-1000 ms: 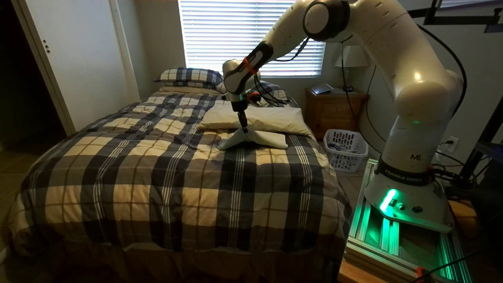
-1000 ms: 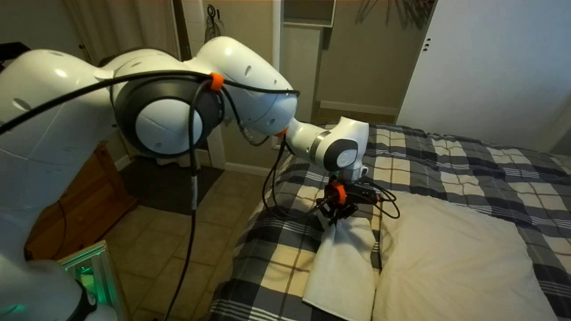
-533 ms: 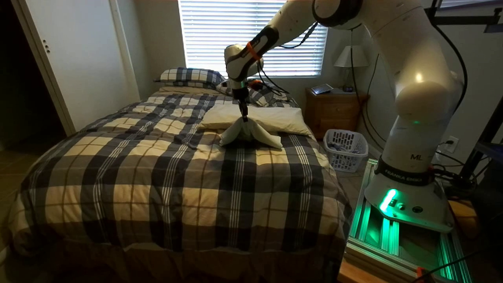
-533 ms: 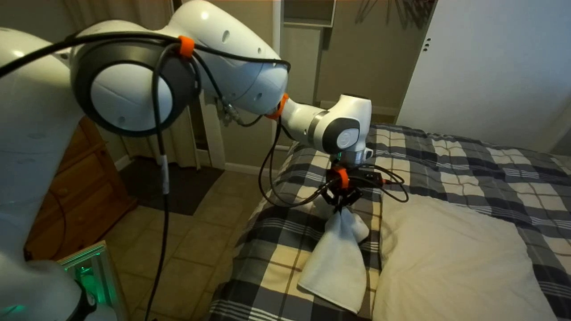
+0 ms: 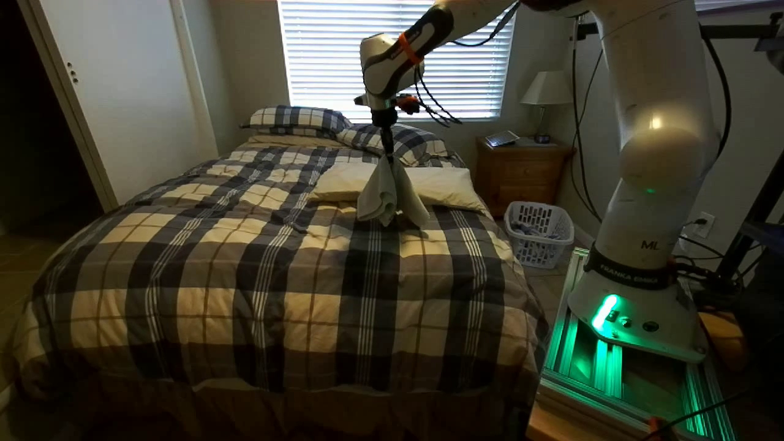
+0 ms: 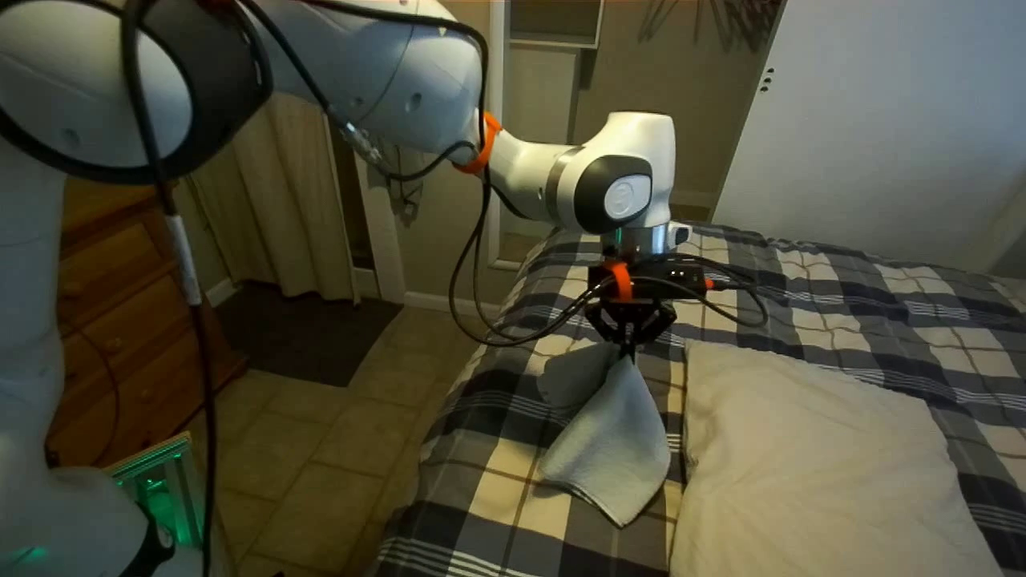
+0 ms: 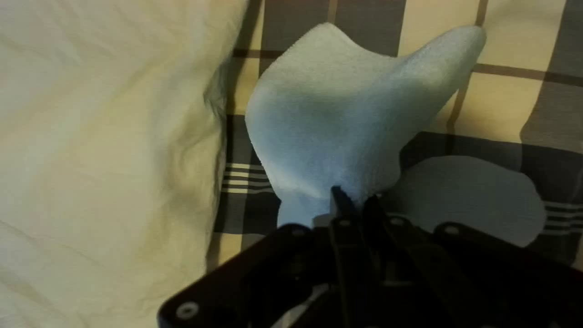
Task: Move the pillow to the right and put the towel on the pillow
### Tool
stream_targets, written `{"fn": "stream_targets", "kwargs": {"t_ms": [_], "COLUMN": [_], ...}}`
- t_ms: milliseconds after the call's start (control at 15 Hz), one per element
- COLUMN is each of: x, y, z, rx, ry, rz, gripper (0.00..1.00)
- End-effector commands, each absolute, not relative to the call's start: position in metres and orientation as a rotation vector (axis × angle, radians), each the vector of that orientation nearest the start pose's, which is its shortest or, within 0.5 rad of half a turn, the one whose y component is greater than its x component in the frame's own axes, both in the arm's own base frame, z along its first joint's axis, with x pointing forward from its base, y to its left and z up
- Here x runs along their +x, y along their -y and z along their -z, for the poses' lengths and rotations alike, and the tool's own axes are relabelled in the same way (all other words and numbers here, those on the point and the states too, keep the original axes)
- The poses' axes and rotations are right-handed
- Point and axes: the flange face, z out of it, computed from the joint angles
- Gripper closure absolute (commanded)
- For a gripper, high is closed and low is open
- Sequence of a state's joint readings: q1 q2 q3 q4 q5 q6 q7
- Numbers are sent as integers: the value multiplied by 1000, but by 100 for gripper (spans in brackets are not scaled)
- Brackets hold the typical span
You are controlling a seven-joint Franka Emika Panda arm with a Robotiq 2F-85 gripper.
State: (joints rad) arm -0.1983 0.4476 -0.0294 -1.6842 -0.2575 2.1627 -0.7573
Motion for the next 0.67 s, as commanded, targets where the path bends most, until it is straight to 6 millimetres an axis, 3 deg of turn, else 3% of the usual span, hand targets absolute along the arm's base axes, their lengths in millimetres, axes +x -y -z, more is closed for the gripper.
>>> {"fn": "stream_targets", "kwargs": {"t_ms": [0, 267, 600], "x": [634, 628, 627], "y": [164, 171, 198], "z": [-384, -424, -463], "rx": [-3309, -3481, -3785], "ry": [1027, 942, 840], "rz": [-121, -98, -135], "gripper": [94, 94, 94]}}
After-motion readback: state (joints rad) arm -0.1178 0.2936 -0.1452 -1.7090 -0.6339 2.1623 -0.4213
